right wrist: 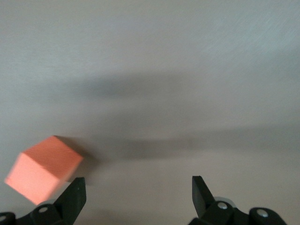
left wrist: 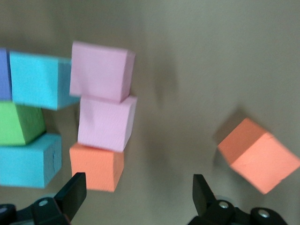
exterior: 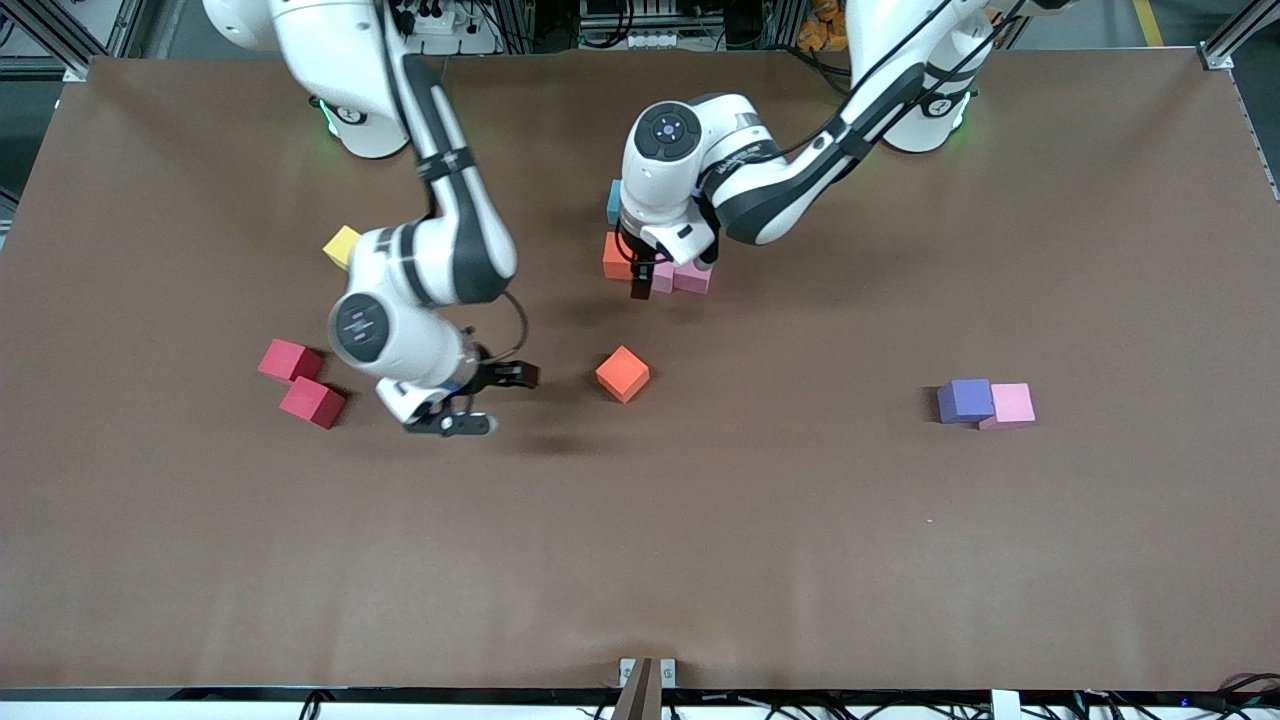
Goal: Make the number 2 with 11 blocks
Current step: 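Grasp the orange cube with the right gripper while the left gripper reaches purple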
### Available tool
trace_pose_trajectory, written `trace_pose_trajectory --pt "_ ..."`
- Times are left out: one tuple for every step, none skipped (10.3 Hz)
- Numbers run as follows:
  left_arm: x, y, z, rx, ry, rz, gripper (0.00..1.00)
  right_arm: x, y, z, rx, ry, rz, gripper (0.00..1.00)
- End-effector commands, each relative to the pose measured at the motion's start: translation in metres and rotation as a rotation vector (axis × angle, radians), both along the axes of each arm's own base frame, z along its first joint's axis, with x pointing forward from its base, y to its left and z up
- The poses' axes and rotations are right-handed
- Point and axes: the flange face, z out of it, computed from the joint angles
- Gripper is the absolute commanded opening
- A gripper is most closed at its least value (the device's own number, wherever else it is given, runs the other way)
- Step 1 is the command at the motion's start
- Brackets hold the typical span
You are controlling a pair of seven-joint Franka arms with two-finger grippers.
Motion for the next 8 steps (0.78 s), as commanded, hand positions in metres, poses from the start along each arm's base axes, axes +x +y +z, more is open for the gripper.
trace_pose_trajectory --pt "0.034 0.033 0.027 0.045 -0.020 -0.093 1.00 -0.016 0.037 -0.009 0.023 -0.006 -0.202 1.00" --pt "0.042 0.044 0.033 0.061 -0.027 -0.169 1.00 -0.021 0.050 -0.016 0.043 -0.008 -0.268 1.00" --pt "0.063 0.070 0.038 0.086 -0.035 -0.221 1.00 -0.024 0.060 -0.022 0.070 -0.017 -0.331 1.00" --pt "0.081 0.091 0.039 0.089 -0.027 -0.277 1.00 -0.026 0.070 -0.026 0.085 -0.037 -0.388 1.00" --pt "0.101 0.117 0.043 0.083 -0.028 -0.320 1.00 -0.034 0.084 -0.032 0.091 -0.059 -0.429 1.00" --pt "0.117 0.142 0.049 0.079 -0.028 -0.366 1.00 -0.040 0.099 -0.038 0.107 -0.090 -0.463 1.00" --pt "0.131 0.169 0.051 0.096 -0.021 -0.440 1.00 -0.047 0.109 -0.048 0.114 -0.115 -0.488 1.00" --pt "0.144 0.197 0.052 0.117 -0.008 -0.539 1.00 -0.053 0.119 -0.050 0.124 -0.116 -0.510 1.00"
